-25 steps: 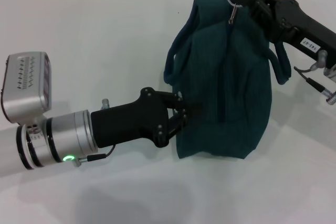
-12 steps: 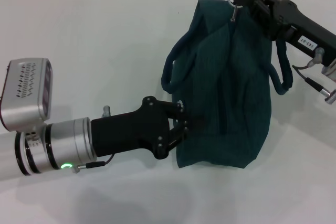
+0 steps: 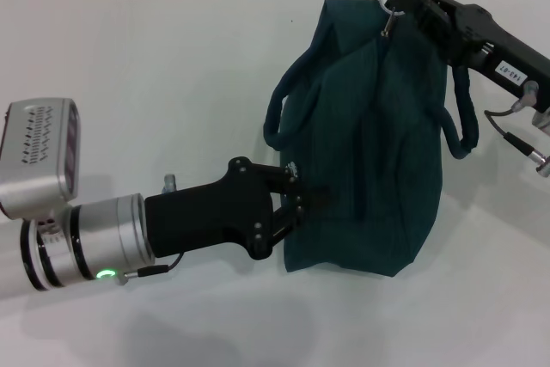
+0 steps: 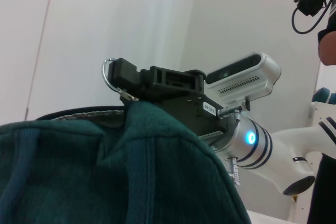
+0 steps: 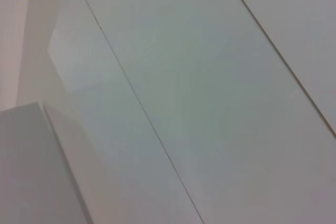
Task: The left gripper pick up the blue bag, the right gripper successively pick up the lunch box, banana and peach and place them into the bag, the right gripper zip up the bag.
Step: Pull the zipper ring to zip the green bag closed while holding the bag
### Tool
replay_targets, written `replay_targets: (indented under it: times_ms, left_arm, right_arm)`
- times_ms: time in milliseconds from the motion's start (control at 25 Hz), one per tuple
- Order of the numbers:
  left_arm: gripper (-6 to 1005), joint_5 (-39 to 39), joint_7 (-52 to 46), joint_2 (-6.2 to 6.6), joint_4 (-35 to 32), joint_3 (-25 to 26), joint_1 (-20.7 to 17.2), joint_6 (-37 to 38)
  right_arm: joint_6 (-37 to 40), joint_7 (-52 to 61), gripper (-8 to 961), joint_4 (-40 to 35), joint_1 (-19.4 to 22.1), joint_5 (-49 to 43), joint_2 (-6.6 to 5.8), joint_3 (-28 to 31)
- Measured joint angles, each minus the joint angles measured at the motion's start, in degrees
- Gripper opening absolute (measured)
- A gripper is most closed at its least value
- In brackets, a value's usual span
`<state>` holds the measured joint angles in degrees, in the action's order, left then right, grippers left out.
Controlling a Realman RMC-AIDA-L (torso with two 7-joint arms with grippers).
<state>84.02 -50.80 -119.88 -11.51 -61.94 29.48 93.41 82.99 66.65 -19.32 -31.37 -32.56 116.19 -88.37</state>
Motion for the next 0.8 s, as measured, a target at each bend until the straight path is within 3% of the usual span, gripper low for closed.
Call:
replay_targets:
  times_ms: [800]
  left_arm:
    - [68, 0.3, 1.5, 0.4, -0.1, -0.2, -1.6, 0.6]
  right_arm:
    - [-0.5, 2.5, 9, 0.1, 0.7, 2.0, -0.06, 0.3]
